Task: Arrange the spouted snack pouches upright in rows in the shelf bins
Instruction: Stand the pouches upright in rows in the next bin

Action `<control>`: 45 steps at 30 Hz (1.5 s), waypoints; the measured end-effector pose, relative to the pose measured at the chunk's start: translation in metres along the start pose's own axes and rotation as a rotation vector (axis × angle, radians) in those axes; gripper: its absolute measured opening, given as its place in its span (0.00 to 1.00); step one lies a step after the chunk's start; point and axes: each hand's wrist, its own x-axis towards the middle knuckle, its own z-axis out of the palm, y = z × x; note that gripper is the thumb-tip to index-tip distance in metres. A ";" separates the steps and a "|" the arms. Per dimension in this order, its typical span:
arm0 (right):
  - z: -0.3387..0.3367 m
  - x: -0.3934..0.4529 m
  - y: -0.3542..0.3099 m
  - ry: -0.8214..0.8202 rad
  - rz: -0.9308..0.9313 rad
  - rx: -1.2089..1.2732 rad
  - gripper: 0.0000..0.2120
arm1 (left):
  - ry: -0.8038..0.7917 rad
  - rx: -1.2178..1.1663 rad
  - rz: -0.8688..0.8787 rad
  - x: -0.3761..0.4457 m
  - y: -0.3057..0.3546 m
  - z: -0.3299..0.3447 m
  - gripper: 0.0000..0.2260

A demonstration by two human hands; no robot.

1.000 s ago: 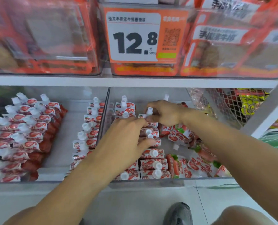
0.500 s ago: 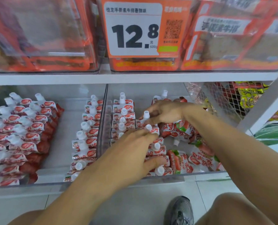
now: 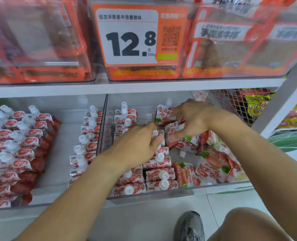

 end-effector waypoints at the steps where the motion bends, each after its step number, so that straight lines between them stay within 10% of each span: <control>1: 0.005 -0.003 -0.003 -0.042 0.018 -0.115 0.42 | -0.002 -0.002 0.003 0.000 -0.001 0.000 0.17; 14: 0.009 0.002 0.005 0.475 -0.188 0.305 0.22 | 0.010 0.000 0.034 -0.003 -0.005 0.003 0.17; 25: 0.031 0.071 -0.015 0.178 -0.309 0.682 0.16 | 0.131 0.083 0.091 -0.029 -0.005 0.000 0.14; 34: 0.016 0.062 -0.013 -0.104 -0.312 0.614 0.15 | 0.196 0.049 0.007 -0.011 -0.005 -0.003 0.30; 40: 0.004 0.052 -0.011 -0.192 -0.294 0.643 0.18 | -0.138 -0.002 -0.067 0.009 -0.005 -0.016 0.34; 45: 0.008 0.045 0.016 0.389 -0.071 0.431 0.17 | -0.165 0.044 -0.066 0.008 -0.009 -0.007 0.32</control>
